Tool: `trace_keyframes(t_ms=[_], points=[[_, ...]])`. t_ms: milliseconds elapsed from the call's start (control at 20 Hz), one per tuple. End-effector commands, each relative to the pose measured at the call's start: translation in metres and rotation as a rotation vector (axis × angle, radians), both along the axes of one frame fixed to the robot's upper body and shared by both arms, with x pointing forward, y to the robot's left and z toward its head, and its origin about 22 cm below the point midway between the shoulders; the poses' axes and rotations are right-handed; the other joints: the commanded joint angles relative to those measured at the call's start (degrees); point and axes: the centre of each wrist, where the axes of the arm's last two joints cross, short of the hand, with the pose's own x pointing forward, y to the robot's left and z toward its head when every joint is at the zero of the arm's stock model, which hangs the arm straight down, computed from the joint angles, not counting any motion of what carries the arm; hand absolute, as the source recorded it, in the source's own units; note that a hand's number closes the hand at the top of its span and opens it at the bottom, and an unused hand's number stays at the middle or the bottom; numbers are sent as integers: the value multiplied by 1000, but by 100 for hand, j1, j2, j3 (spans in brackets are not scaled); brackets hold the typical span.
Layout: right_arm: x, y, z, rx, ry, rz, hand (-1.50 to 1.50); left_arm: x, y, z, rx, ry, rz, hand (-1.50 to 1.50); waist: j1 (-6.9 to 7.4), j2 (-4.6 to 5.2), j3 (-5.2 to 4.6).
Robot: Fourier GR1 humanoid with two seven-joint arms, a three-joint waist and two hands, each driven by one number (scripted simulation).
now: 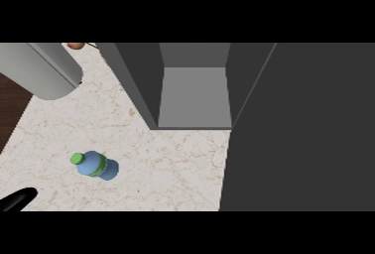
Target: Pick up the bottled water, place it into the cabinet and close the cabinet
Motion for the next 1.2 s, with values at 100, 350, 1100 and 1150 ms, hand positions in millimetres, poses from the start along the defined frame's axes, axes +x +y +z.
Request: trace_keyframes(t_ms=[100, 350, 1100, 1150], points=[[-24, 7, 20, 23, -14, -21, -150, -42, -7, 30, 47, -76, 42, -150, 9, -23, 0], [-10, 14, 17, 10, -17, -38, -150, -46, -1, 32, 56, -42, 60, -150, 71, -12, -4], [-21, 12, 16, -9, -29, -49, -150, -4, 12, -22, 66, 68, 56, -150, 3, 6, -15], [-23, 16, 15, 10, -39, -45, -150, -20, 13, -11, 68, 77, 46, -150, 14, -1, -11]])
